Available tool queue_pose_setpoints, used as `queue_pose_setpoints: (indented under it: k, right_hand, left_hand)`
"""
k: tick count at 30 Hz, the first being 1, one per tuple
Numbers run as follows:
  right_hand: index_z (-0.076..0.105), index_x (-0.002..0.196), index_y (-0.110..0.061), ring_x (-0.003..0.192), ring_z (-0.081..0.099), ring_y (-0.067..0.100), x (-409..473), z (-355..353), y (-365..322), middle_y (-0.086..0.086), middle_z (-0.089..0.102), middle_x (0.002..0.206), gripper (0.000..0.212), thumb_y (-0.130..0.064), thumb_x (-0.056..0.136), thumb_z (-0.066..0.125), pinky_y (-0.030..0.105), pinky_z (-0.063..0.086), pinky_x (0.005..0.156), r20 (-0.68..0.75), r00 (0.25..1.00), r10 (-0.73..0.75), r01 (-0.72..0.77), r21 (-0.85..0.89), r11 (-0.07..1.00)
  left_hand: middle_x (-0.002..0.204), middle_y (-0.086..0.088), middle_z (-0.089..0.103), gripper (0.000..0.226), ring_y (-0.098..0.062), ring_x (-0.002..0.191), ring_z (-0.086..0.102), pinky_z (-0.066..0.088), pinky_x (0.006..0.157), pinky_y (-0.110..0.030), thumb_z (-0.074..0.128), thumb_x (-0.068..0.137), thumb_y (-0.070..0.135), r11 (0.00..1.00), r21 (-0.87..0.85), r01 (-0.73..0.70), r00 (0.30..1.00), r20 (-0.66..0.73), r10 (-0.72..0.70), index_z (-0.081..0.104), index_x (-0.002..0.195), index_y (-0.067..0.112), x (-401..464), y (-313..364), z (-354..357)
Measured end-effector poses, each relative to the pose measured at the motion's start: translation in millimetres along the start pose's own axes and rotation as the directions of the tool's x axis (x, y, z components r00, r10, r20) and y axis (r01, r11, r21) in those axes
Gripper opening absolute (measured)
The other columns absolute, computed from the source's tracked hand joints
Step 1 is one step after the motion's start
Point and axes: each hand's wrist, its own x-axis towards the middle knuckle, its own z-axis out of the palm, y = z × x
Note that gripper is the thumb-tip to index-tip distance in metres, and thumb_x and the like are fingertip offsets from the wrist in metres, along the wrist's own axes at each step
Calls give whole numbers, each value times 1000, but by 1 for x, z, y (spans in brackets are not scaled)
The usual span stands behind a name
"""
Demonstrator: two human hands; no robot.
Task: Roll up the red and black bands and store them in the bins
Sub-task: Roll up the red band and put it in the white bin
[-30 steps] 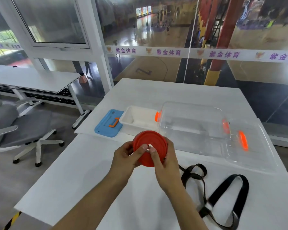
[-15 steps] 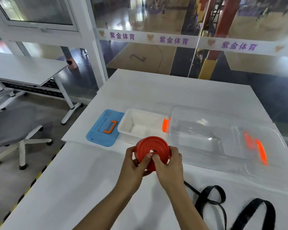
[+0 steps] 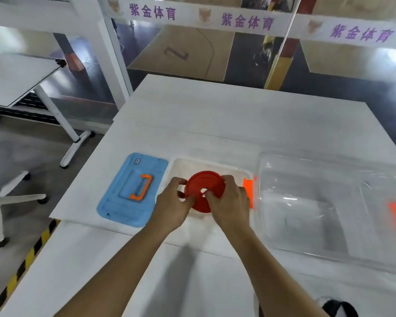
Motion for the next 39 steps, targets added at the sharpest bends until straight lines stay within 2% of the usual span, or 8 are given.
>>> queue_pose_setpoints:
  k: [5,11,15,22,25,29,35,39]
  right_hand:
    - [51,119,-15,105,63,30,48,43,20,6,67,110,43,-34,86,71,33,46,74,124,984,126,-120,-53,991]
    - [58,122,-13,114,56,32,91,85,40,8,52,123,46,-34,85,73,41,52,92,120,983,142,-115,-211,971]
    - [60,123,-15,119,53,30,108,97,45,7,58,126,38,-32,89,67,39,43,98,150,979,138,-75,-366,928]
    - [50,131,-10,120,54,32,114,104,50,10,55,131,41,-13,91,61,38,45,96,160,976,145,-114,-185,976]
    - [53,134,-11,124,52,30,111,96,48,9,56,134,40,-16,94,56,39,44,104,161,983,92,-57,-206,977]
    - [55,140,-15,128,50,28,93,80,40,5,55,140,44,-17,96,54,39,42,109,138,990,-31,50,-134,990]
    - [63,128,-21,121,51,24,35,51,34,0,61,129,36,-12,94,53,35,44,103,80,959,-270,274,-44,961]
    - [63,131,-15,119,57,29,-8,26,36,5,65,130,40,-9,92,59,40,49,100,-12,930,-368,364,-110,925]
  left_hand:
    - [98,-9,72,39,-26,85,73,60,69,-38,64,89,27,969,229,90,975,178,-132,54,125,20,65,-22,21]
    - [93,-15,76,27,-29,89,74,57,82,-38,53,92,18,924,355,141,937,254,-240,70,110,6,119,-34,42]
    - [112,-17,69,40,-32,102,69,56,94,-45,51,96,21,926,345,152,923,285,-257,52,133,6,135,-47,54]
    - [128,-14,65,42,-29,115,62,49,101,-39,49,96,13,904,427,14,899,390,-198,50,138,11,138,-49,55]
    - [127,-15,64,37,-31,113,62,48,90,-34,49,98,15,848,520,-99,918,377,-124,55,134,8,134,-40,51]
    - [127,-10,59,33,-27,112,60,49,93,-36,45,102,21,808,525,-266,945,308,112,56,132,13,116,-33,42]
    - [129,-6,59,28,-29,107,60,50,91,-44,52,100,23,725,498,-475,879,245,408,59,126,16,62,-36,23]
    - [128,-5,62,30,-31,111,61,46,92,-43,63,92,17,639,570,-516,838,182,514,61,122,18,12,-32,14]
